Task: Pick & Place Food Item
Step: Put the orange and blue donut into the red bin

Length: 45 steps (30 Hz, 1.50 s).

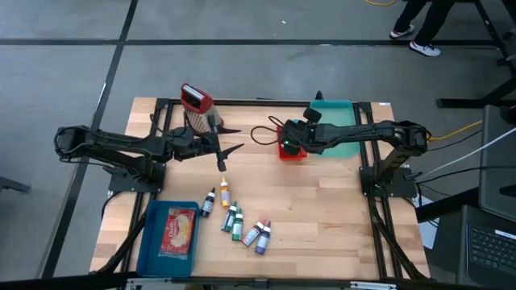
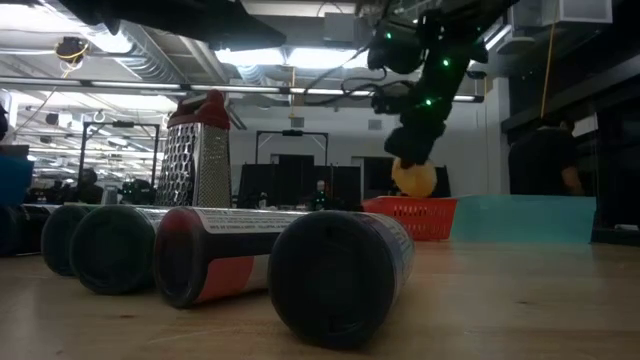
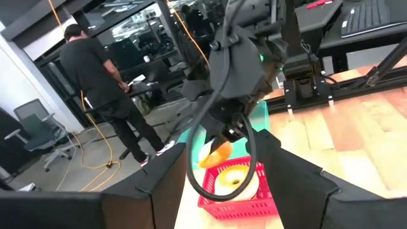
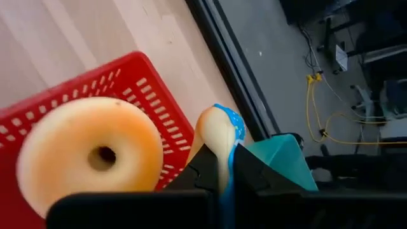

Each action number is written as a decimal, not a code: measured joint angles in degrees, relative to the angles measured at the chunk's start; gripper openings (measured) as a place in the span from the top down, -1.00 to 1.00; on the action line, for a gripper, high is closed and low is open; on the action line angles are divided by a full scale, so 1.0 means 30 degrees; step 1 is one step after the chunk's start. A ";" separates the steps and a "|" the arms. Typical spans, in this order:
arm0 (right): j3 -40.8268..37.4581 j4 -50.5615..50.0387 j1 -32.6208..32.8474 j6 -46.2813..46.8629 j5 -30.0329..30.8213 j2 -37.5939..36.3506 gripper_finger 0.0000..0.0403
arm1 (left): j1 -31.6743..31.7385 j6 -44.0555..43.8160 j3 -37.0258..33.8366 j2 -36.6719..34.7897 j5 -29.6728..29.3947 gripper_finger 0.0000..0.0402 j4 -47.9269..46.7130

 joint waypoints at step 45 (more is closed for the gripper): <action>0.0062 0.2663 -0.0058 0.1782 -0.9699 -0.0007 -0.30 | 0.0000 -0.0007 -0.0007 0.0022 0.0211 -0.01 -0.0590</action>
